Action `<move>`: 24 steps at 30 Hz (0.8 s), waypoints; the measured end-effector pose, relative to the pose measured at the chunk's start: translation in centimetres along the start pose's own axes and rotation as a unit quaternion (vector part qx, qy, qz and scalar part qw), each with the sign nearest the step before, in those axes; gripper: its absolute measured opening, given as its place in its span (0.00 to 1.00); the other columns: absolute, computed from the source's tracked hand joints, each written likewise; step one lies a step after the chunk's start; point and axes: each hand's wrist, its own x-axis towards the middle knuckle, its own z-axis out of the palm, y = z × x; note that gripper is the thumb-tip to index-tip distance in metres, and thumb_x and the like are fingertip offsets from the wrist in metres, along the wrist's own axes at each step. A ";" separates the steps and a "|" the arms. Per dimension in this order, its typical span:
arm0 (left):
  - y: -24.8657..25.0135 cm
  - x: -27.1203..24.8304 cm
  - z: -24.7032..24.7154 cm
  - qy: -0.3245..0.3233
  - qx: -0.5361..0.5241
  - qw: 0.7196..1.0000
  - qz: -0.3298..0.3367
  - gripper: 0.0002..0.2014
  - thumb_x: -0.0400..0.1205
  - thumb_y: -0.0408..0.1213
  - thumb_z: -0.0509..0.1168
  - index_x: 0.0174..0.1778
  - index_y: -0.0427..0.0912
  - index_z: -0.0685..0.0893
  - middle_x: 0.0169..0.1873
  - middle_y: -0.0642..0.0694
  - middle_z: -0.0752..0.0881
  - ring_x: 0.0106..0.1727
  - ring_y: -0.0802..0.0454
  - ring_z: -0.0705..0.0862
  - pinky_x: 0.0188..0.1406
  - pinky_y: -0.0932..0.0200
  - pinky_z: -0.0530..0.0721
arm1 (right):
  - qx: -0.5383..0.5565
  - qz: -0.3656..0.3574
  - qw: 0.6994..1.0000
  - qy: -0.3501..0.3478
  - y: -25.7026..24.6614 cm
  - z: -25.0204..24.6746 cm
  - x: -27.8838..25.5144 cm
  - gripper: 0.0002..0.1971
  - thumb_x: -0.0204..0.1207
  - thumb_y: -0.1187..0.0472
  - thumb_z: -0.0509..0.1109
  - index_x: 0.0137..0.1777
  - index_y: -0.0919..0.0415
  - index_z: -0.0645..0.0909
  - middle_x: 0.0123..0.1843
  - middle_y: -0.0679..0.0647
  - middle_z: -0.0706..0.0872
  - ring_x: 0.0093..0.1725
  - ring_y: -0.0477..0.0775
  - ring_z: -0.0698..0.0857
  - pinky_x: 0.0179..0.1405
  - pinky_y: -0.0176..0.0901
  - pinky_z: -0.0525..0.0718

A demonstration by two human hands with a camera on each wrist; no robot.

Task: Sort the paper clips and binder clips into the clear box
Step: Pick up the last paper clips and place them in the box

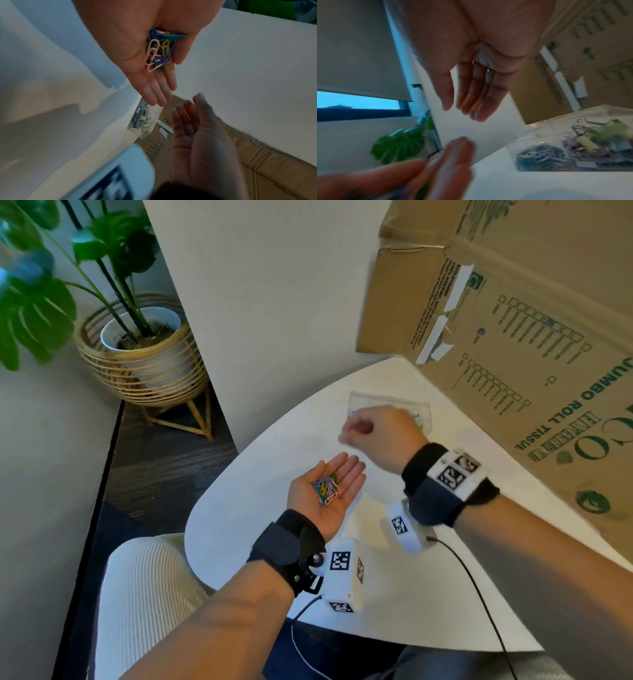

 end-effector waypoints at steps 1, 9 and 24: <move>-0.3 0.1 0.1 0.008 0.000 1.000 0.001 0.17 0.87 0.39 0.53 0.53 0.31 0.84 0.50 0.35 0.87 0.54 0.39 0.86 0.58 0.46 0.84 | -0.028 -0.008 0.998 -0.056 -0.5 0.5 -1.4 0.11 0.75 0.52 0.74 0.54 0.55 0.85 0.45 0.47 0.87 0.45 0.47 0.86 0.40 0.32 0.80; -2.8 -0.4 0.1 0.034 -0.056 0.997 -0.032 0.13 0.86 0.43 0.56 0.58 0.40 0.78 0.53 0.41 0.80 0.71 0.45 0.75 0.75 0.52 0.69 | -0.145 -0.016 0.985 -0.093 -0.4 4.2 -5.2 0.10 0.76 0.61 0.68 0.56 0.56 0.84 0.52 0.54 0.87 0.51 0.57 0.84 0.47 0.45 0.79; -0.4 -0.4 0.8 -0.004 -0.032 0.999 0.020 0.21 0.89 0.41 0.49 0.58 0.30 0.82 0.49 0.33 0.89 0.56 0.36 0.85 0.56 0.45 0.85 | 0.357 0.096 0.929 0.030 1.0 1.4 -2.9 0.08 0.69 0.70 0.80 0.45 0.59 0.90 0.43 0.55 0.93 0.43 0.51 0.91 0.47 0.41 0.90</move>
